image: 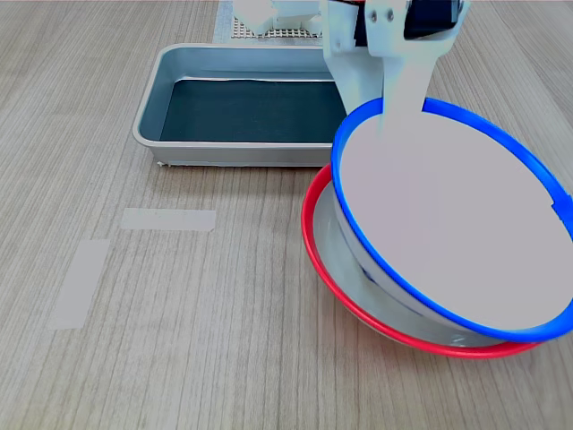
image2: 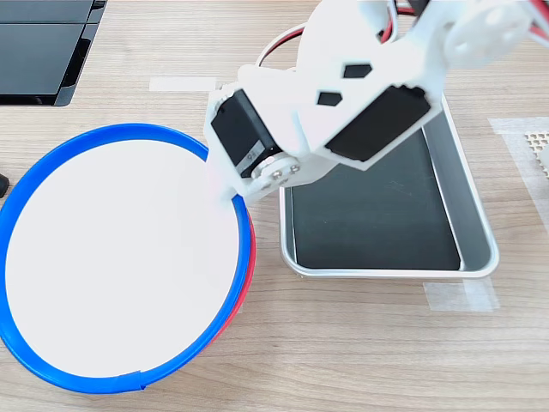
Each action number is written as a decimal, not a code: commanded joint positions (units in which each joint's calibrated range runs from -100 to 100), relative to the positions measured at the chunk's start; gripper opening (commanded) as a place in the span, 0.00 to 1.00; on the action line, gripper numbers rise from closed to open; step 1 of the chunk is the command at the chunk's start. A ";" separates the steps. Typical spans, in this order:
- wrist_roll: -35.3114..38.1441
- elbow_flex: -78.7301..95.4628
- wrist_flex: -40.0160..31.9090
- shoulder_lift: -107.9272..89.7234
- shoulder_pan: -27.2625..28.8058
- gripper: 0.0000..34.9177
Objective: Lift the stacked dish and set it down on the table.
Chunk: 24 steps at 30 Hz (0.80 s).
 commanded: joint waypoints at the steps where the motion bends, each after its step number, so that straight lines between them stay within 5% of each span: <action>1: -0.39 -0.22 -1.26 -6.27 -0.36 0.00; 11: -1.56 3.51 -1.92 -15.65 2.18 0.00; 24: -2.25 7.16 -1.92 -19.83 22.04 0.00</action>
